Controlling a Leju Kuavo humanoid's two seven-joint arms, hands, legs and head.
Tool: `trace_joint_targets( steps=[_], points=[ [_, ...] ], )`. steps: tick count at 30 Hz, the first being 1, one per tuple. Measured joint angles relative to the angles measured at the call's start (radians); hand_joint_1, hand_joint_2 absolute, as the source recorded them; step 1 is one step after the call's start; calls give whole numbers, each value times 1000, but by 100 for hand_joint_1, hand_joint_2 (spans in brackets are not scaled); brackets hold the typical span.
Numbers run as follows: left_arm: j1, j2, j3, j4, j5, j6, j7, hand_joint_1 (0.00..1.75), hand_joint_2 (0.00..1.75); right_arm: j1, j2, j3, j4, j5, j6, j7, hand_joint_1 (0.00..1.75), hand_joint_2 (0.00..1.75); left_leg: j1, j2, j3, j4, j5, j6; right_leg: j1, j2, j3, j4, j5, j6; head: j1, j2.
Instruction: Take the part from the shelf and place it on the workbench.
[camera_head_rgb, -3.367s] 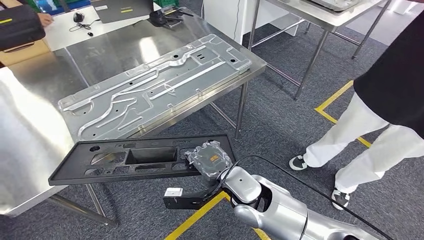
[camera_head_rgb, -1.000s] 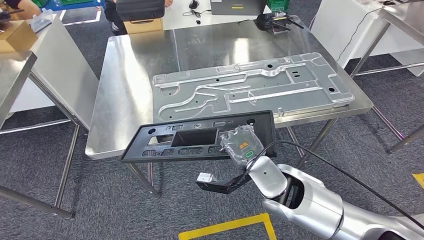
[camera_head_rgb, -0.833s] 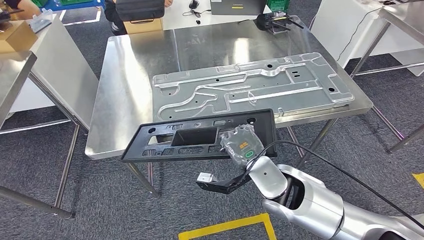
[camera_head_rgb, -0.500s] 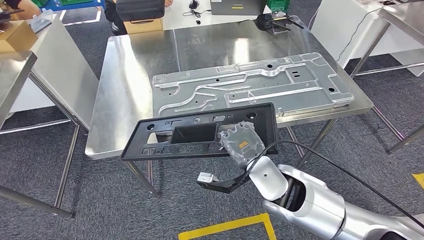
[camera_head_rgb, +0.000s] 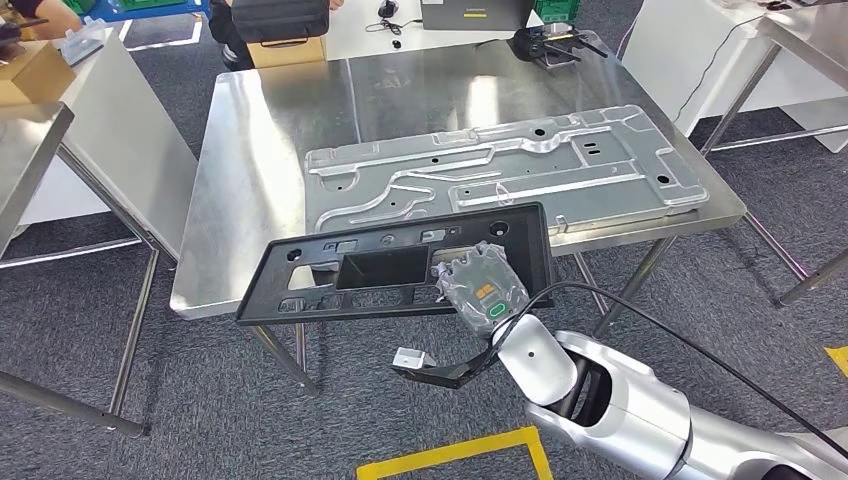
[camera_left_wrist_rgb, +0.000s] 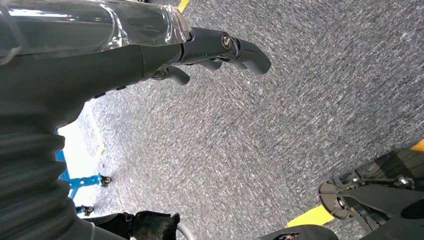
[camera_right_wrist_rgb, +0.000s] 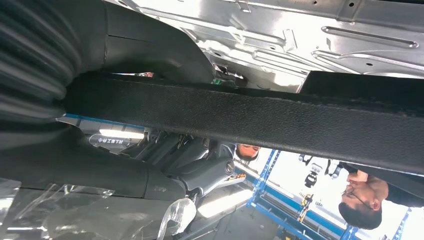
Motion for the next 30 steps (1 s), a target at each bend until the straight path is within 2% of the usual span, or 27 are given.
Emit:
trace_joint_targets(
  steps=[12,17,20,21,22,24,25,26,27,29,30],
  points=[
    [-7,0,0,0,-12,0,0,0,175,2,1,0,0,0,-9,-3,175,175,0,0,0,0,0,0,0,-1,0,0,0,0,0,0],
    [-8,1,0,0,-13,-1,-1,0,175,4,3,0,0,-1,-14,-8,175,175,-4,0,-4,8,-7,17,-6,-2,2,-5,2,6,0,0],
    [-8,0,0,0,-13,-2,-1,0,175,5,4,-3,-1,-1,-15,-8,175,175,4,0,14,-20,4,25,-3,-3,6,0,-6,14,0,0],
    [-9,0,0,0,-13,-3,-1,0,175,5,4,-4,-2,-1,-15,-8,175,175,9,0,24,-33,10,27,-1,-4,-5,28,-24,17,1,0],
    [-9,0,0,0,-13,-3,-1,0,175,6,4,-5,-3,-1,-16,-8,175,175,13,1,32,-40,13,27,-2,-4,-27,79,-52,20,2,0],
    [-10,0,0,0,-13,-3,-1,0,175,7,4,-6,-5,-1,-18,-8,175,175,17,1,35,-42,12,28,-6,-4,-95,212,-113,29,3,0],
    [-10,0,0,0,-13,-3,-1,0,175,10,4,-7,-5,-1,-18,-8,175,175,20,0,36,-42,10,26,-10,-4,-120,257,-124,34,3,0],
    [-9,0,0,0,-13,-4,-1,0,175,12,4,-7,-5,-2,-18,-9,175,175,24,-2,37,-40,8,22,-14,-4,-127,264,-115,40,3,0],
    [-9,-1,0,0,-13,-4,-2,0,175,13,4,-7,-5,-2,-18,-9,175,175,30,-4,38,-37,4,16,-19,-4,-112,228,-87,47,3,0],
    [-9,0,0,0,-13,-3,-4,0,175,14,4,-10,-5,-3,-19,-10,175,175,40,-9,38,-23,-10,-5,-29,0,-43,89,-20,64,4,0],
    [-10,1,0,1,-13,-3,-5,0,175,14,4,-12,-6,-4,-19,-10,175,175,41,-12,36,-14,-18,-15,-32,4,-16,35,-1,63,5,0]
  ],
)
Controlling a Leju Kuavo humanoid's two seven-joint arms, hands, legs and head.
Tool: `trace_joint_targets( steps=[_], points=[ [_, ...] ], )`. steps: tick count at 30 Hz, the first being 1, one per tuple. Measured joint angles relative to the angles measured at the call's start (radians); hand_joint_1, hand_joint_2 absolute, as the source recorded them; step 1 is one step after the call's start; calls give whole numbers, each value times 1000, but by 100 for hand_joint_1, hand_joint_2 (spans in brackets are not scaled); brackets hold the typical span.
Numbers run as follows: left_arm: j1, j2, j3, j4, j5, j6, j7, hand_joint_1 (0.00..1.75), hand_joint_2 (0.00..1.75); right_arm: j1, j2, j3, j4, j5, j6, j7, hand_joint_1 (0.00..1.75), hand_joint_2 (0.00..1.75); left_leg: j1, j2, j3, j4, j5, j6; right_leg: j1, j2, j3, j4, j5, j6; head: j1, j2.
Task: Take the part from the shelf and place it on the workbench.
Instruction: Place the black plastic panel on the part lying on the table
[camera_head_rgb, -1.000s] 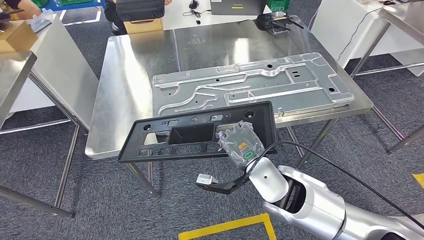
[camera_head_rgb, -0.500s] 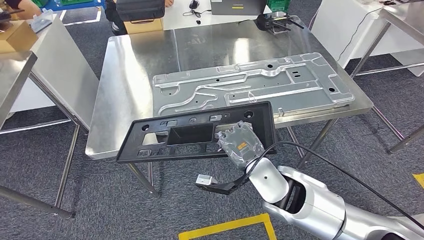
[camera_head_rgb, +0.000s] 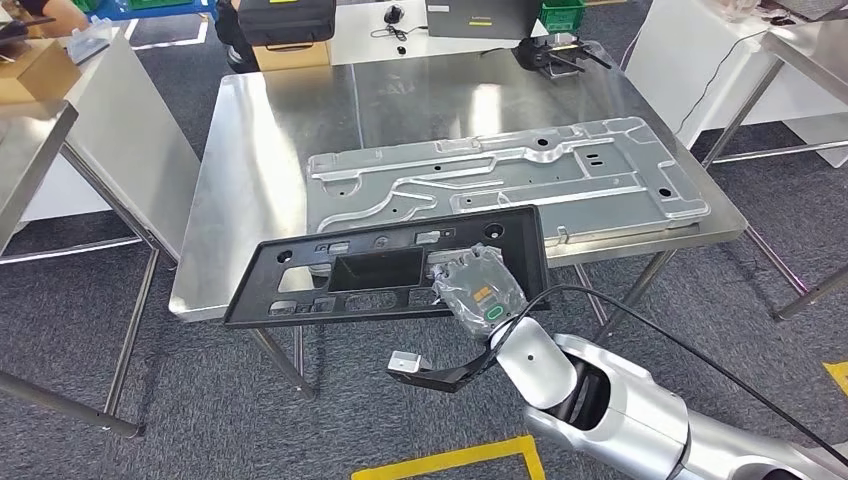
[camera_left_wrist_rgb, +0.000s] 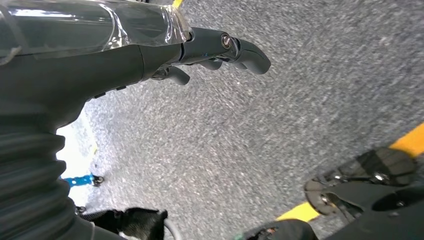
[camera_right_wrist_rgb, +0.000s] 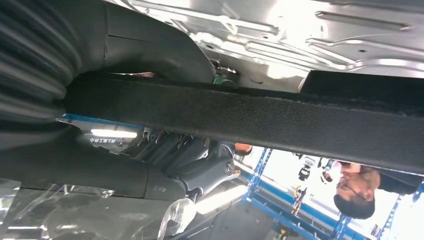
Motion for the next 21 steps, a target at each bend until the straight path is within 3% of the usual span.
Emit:
trace_joint_targets(
  steps=[2,3,5,7,9,10,11,12,15,16,18,21],
  points=[
    [-1,2,0,1,0,0,0,0,175,1,1,-4,-2,-3,-2,-2,175,175,-2,-3,-4,7,-9,-15,1,7,14,-31,0,-17,1,0],
    [-1,2,0,1,0,0,0,0,175,2,1,-4,-2,-4,-3,-3,175,175,0,-4,-4,6,-9,-19,2,7,12,-29,-1,-31,0,0],
    [1,2,0,1,0,0,0,0,175,1,2,-6,-3,-6,-4,-3,175,175,3,8,-8,19,-17,-23,6,4,13,-25,-3,-50,-1,0],
    [-1,2,0,1,0,0,0,0,175,1,2,-7,-3,-6,-5,-4,175,175,0,28,-50,108,-60,-22,9,-1,17,-26,-6,-62,-2,0],
    [-2,2,0,1,0,1,0,0,175,1,2,-8,-3,-7,-5,-7,175,175,-8,36,-130,260,-117,-18,17,-6,21,-26,-12,-70,-3,0],
    [-2,2,0,1,0,1,0,0,175,2,2,-8,-3,-7,-5,-7,175,175,-13,37,-164,317,-130,-13,22,-8,25,-26,-15,-74,-3,0],
    [-2,2,0,1,0,1,0,0,175,3,2,-8,-3,-8,-5,-8,175,175,-18,37,-182,338,-124,-6,27,-10,29,-26,-18,-78,-3,0],
    [-2,2,0,1,0,1,0,0,175,3,2,-7,-3,-8,-5,-8,175,175,-24,37,-178,315,-98,5,33,-11,35,-26,-22,-80,-4,0],
    [-1,3,0,1,0,1,0,0,175,1,2,-8,-3,-8,-6,-8,175,175,-48,42,-94,110,8,46,44,-13,53,-27,-36,-83,-3,0],
    [-1,3,0,1,0,2,0,0,175,1,2,-8,-3,-8,-6,-7,175,175,-55,45,-74,64,22,54,45,-13,55,-28,-39,-81,-3,0],
    [0,3,0,1,0,3,0,0,175,2,3,-8,-3,-10,-7,-7,175,175,-64,47,-61,37,21,60,44,-15,54,-31,-42,-73,-3,0],
    [2,2,0,1,0,3,0,0,175,1,5,-9,-4,-12,-8,-8,175,175,-57,43,-45,14,25,63,43,-16,49,-11,-60,-59,-2,0]
  ],
)
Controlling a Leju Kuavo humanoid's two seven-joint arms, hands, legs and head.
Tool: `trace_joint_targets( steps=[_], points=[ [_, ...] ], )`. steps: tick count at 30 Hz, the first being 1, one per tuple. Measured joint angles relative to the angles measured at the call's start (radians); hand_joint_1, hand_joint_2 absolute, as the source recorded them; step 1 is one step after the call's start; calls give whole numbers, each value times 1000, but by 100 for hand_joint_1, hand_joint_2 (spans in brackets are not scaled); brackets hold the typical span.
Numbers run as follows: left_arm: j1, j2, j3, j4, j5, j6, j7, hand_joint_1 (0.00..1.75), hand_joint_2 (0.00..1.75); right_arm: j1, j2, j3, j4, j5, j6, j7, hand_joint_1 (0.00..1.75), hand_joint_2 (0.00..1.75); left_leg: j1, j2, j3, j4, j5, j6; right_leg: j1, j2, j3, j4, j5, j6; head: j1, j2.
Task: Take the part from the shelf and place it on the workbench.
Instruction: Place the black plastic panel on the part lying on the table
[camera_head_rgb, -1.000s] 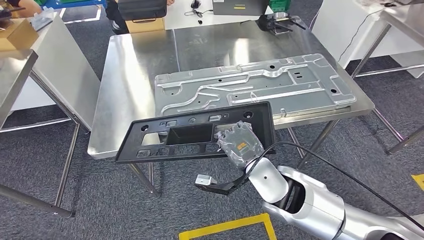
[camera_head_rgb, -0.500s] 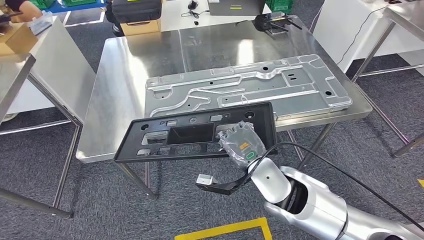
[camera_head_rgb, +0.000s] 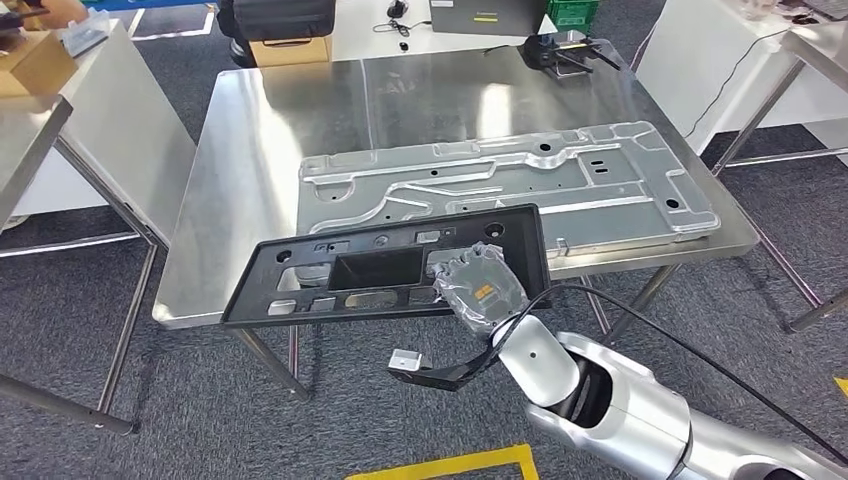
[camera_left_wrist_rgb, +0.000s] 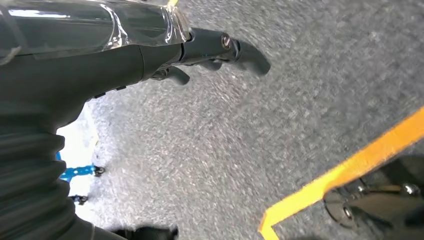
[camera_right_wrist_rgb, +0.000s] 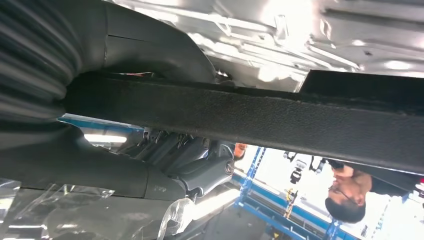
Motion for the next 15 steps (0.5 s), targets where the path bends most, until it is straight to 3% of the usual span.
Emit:
trace_joint_targets(
  steps=[1,3,4,5,6,7,8,10,11,15],
  points=[
    [0,0,0,0,0,0,0,0,175,-1,0,0,0,-1,-1,0,175,175,5,-1,8,-7,1,2,0,1,-20,43,-22,3,1,0],
    [-1,0,0,0,0,0,0,0,175,-1,0,-1,0,-4,-3,0,175,175,7,-3,15,-10,-3,6,-3,3,-94,178,-76,10,1,0],
    [-1,-1,0,0,0,0,0,0,175,1,0,0,0,-5,-3,0,175,175,7,-4,17,-10,-6,6,-4,3,-132,238,-92,14,1,0],
    [0,-2,0,0,0,0,0,0,175,3,0,0,0,-5,-3,0,175,175,8,-5,21,-9,-9,5,-6,3,-156,266,-88,18,1,0],
    [1,-2,0,0,0,0,0,0,175,5,0,0,0,-5,-3,0,175,175,9,-7,25,-9,-13,3,-8,3,-159,254,-63,21,1,0],
    [1,-3,0,0,0,0,0,0,175,5,0,0,0,-5,-3,0,175,175,11,-9,31,-8,-17,-1,-11,3,-142,202,-23,23,1,0],
    [1,-3,0,0,0,0,0,0,175,5,0,0,0,-5,-3,0,175,175,12,-12,37,-6,-23,-6,-14,3,-110,126,22,25,1,0],
    [1,-3,0,0,0,0,0,0,175,4,0,0,0,-5,-3,0,175,175,9,-15,42,0,-35,-18,-15,5,-54,3,72,21,2,0],
    [0,-2,0,0,0,0,1,0,175,4,0,0,0,-5,-3,0,175,175,8,-16,42,2,-39,-22,-14,7,-43,-24,77,17,1,0],
    [1,-2,0,0,-1,0,2,0,175,1,0,0,-1,-5,-4,0,175,175,12,-14,32,23,-58,-40,-12,7,-40,-29,71,-10,0,0]
  ],
)
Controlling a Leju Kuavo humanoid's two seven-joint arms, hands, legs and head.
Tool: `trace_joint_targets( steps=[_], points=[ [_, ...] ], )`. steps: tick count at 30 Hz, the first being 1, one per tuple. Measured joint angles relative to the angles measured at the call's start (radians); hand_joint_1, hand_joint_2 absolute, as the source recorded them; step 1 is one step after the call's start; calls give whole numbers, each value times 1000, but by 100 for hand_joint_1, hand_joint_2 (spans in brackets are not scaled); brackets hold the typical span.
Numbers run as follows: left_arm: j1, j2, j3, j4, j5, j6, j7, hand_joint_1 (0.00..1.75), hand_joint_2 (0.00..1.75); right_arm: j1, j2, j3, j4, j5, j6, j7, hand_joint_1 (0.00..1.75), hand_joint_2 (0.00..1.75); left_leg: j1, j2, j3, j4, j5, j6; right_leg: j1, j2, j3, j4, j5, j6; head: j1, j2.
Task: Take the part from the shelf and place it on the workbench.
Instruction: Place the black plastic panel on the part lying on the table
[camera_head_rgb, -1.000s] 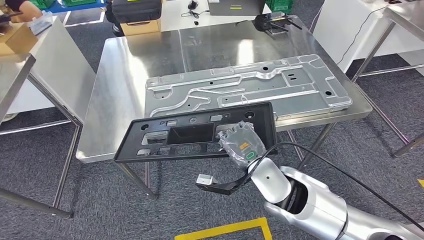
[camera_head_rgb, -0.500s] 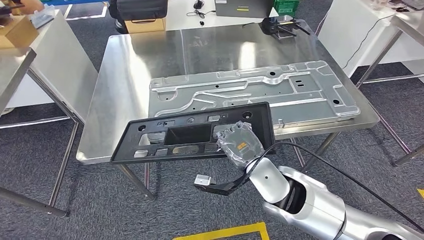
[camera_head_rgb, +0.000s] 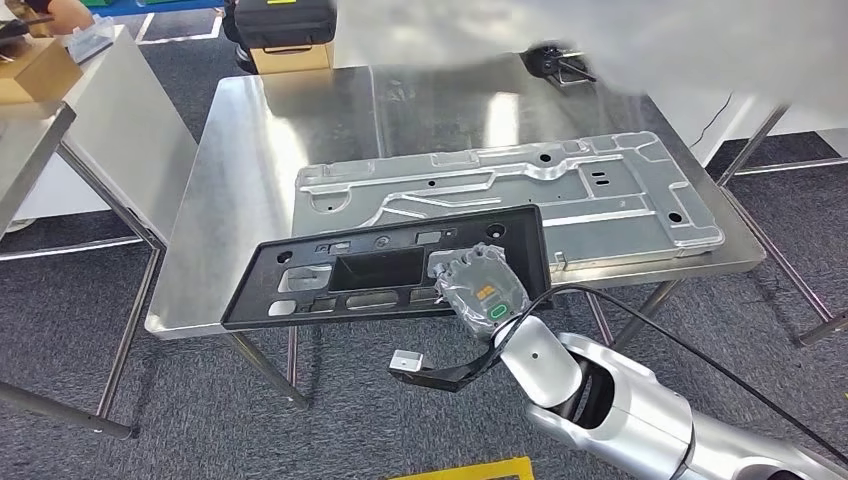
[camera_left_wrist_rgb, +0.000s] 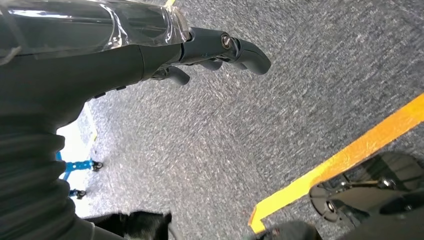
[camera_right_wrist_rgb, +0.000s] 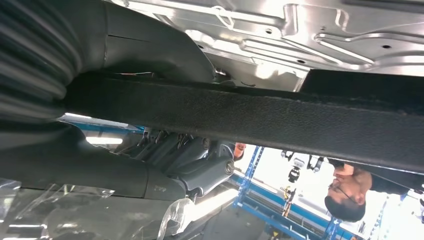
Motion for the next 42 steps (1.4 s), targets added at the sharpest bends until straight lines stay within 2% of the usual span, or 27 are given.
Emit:
trace_joint_targets(
  steps=[2,4,5,6,7,9,11,14,16,17,19,20,21,22,24,26,29,31,32,34,35,36,37,39,40,41,42],
  points=[
    [-1,0,0,0,-1,0,0,0,175,-2,0,0,0,0,0,0,175,175,4,3,-47,96,-46,-12,-3,-2,4,-1,-3,-9,-2,0],
    [-2,0,0,0,-1,0,0,0,175,-2,0,0,0,0,0,0,175,175,6,4,-123,236,-93,-20,-2,-3,7,-1,-7,-14,-3,0],
    [-1,0,0,0,-1,0,0,0,175,-1,0,0,0,0,0,0,175,175,7,5,-150,279,-98,-21,-2,-3,9,-1,-10,-15,-3,0],
    [-1,0,0,0,-1,0,0,0,175,0,0,0,0,0,-1,0,175,175,7,5,-159,281,-83,-21,-2,-3,13,-1,-13,-15,-3,0],
    [-1,0,0,0,-1,0,0,0,175,0,0,1,0,0,-1,0,175,175,7,6,-148,243,-51,-20,-2,-3,18,-1,-17,-14,-3,0],
    [-1,0,0,0,-1,0,0,0,175,-1,0,0,0,0,-1,0,175,175,5,8,-91,105,25,-12,0,-2,31,-1,-26,-8,-3,0],
    [-2,0,0,0,-1,0,0,0,175,-2,0,0,0,0,-1,0,175,175,0,11,-50,11,53,-3,3,-2,36,0,-33,1,-3,0],
    [-1,0,0,0,-1,0,0,0,175,-3,0,0,0,0,-1,0,175,175,-2,10,-40,-8,47,10,4,-4,37,-1,-39,15,-3,0],
    [-1,1,0,0,-1,0,0,0,175,-4,0,0,-1,0,-1,0,175,175,2,9,-29,-16,45,22,2,-4,22,42,-67,24,-2,0],
    [-1,1,0,0,0,0,0,0,175,-4,0,-1,-1,0,-1,0,175,175,2,9,-23,-18,44,28,1,-4,-4,96,-94,27,-2,0],
    [-2,1,0,0,0,0,0,0,175,-3,0,-1,-1,0,-1,0,175,175,-1,9,-17,-19,38,37,2,-3,-82,239,-149,30,-1,0],
    [-1,0,0,0,0,-1,0,0,175,0,0,-1,-1,0,-1,0,175,175,-2,8,-14,-18,35,39,2,-3,-114,290,-159,31,0,0],
    [0,0,0,0,0,-1,0,0,175,2,0,0,-1,0,-1,0,175,175,-3,7,-11,-18,32,40,2,-3,-128,303,-148,32,0,0],
    [0,0,0,0,0,-1,0,0,175,3,0,0,-1,0,-1,0,175,175,-3,6,-5,-18,28,39,2,-4,-121,274,-118,31,0,0],
    [0,0,0,0,0,-1,0,0,175,3,0,0,-1,0,-1,0,175,175,-3,1,8,-17,19,33,2,-3,-60,133,-36,26,0,0],
    [-1,0,0,0,1,-1,0,0,175,1,0,0,-1,0,-1,0,175,175,-8,-1,14,-15,10,24,4,-3,-10,26,1,18,0,0],
    [-1,0,0,0,2,-1,0,0,175,0,0,-1,-1,0,-2,0,175,175,-9,1,12,-15,2,12,8,-1,-3,4,-3,4,0,0],
    [-1,0,0,0,2,0,0,0,175,-1,0,-1,-1,0,-3,0,175,175,-5,3,-4,22,-21,-1,4,-1,1,2,-4,-8,-1,0],
    [-1,0,0,0,2,0,0,0,175,-1,0,-1,-1,0,-3,0,175,175,-3,5,-29,72,-45,-8,2,-2,3,1,-6,-12,-1,0],
    [-2,0,0,0,2,0,0,0,175,0,1,-1,-1,0,-4,0,175,175,1,7,-103,215,-100,-18,2,-3,5,1,-10,-18,-2,0],
    [-2,0,0,0,2,0,0,0,175,1,1,0,-1,0,-4,0,175,175,3,7,-138,272,-113,-21,2,-3,7,1,-12,-19,-2,0],
    [-1,0,0,0,2,0,0,0,175,2,1,0,-1,0,-4,0,175,175,4,8,-156,293,-107,-22,2,-2,10,1,-15,-19,-2,0],
    [-1,0,0,0,2,0,0,0,175,3,1,0,-1,0,-4,0,175,175,4,8,-153,272,-82,-21,2,-2,15,1,-19,-18,-2,0],
    [0,0,0,0,1,0,0,0,175,3,1,0,-1,0,-4,0,175,175,4,10,-99,134,0,-16,2,-1,29,1,-28,-14,-2,0],
    [0,0,0,0,1,0,0,0,175,2,1,0,-1,0,-4,0,175,175,2,11,-68,66,27,-12,4,0,34,1,-33,-10,-2,0],
    [0,0,0,0,1,0,0,0,175,2,1,0,-1,0,-4,0,175,175,-1,12,-47,19,41,-7,5,0,37,1,-36,-6,-2,0],
    [0,0,0,0,0,0,0,0,175,1,1,0,-1,0,-4,0,175,175,-4,12,-37,-2,41,-3,7,0,37,0,-38,-2,-2,0]
  ],
)
